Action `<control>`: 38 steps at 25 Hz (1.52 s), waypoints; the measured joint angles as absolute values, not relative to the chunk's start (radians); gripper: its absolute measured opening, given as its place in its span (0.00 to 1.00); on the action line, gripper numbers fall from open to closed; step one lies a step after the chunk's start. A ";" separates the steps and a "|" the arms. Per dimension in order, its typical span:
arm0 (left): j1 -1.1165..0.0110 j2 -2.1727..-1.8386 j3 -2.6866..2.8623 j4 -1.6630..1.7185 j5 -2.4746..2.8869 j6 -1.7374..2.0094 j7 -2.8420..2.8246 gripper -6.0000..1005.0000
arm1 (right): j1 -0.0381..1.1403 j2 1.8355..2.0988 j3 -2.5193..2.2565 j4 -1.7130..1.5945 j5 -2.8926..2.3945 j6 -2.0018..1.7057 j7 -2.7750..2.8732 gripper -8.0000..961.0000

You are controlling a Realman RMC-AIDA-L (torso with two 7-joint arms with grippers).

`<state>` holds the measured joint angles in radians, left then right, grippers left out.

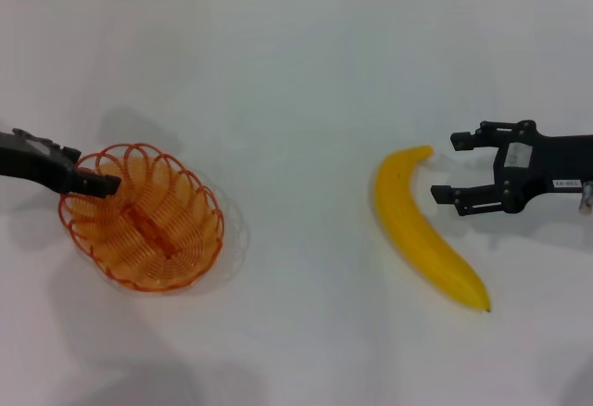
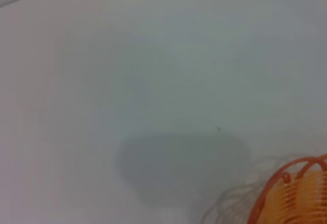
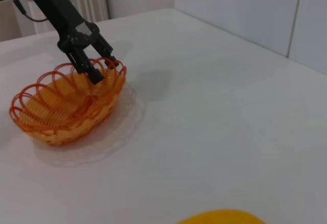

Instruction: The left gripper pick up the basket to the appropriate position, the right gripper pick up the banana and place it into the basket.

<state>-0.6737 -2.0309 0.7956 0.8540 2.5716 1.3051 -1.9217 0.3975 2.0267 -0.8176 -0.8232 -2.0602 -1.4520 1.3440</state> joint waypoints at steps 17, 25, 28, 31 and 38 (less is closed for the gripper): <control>-0.667 -2.031 0.796 0.856 2.558 1.298 -1.896 0.45 | 0.397 2.026 -0.818 -0.821 -2.060 -1.415 1.351 0.92; -0.661 -2.035 0.796 0.867 2.506 1.324 -1.860 0.17 | 0.394 2.026 -0.818 -0.821 -2.060 -1.415 1.352 0.92; -0.654 -2.035 0.796 0.894 2.459 1.380 -1.848 0.10 | 0.393 2.026 -0.817 -0.821 -2.060 -1.415 1.352 0.92; -0.650 -2.034 0.796 0.915 2.414 1.425 -1.847 0.09 | 0.393 2.026 -0.817 -0.821 -2.060 -1.415 1.353 0.92; -0.658 -2.038 0.842 0.875 2.297 1.412 -1.859 0.08 | 0.395 2.026 -0.818 -0.821 -2.060 -1.415 1.347 0.92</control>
<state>-0.6585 -2.0380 0.8422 0.8748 2.2966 1.4116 -1.8594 0.3947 2.0264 -0.8177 -0.8207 -2.0603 -1.4147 1.3470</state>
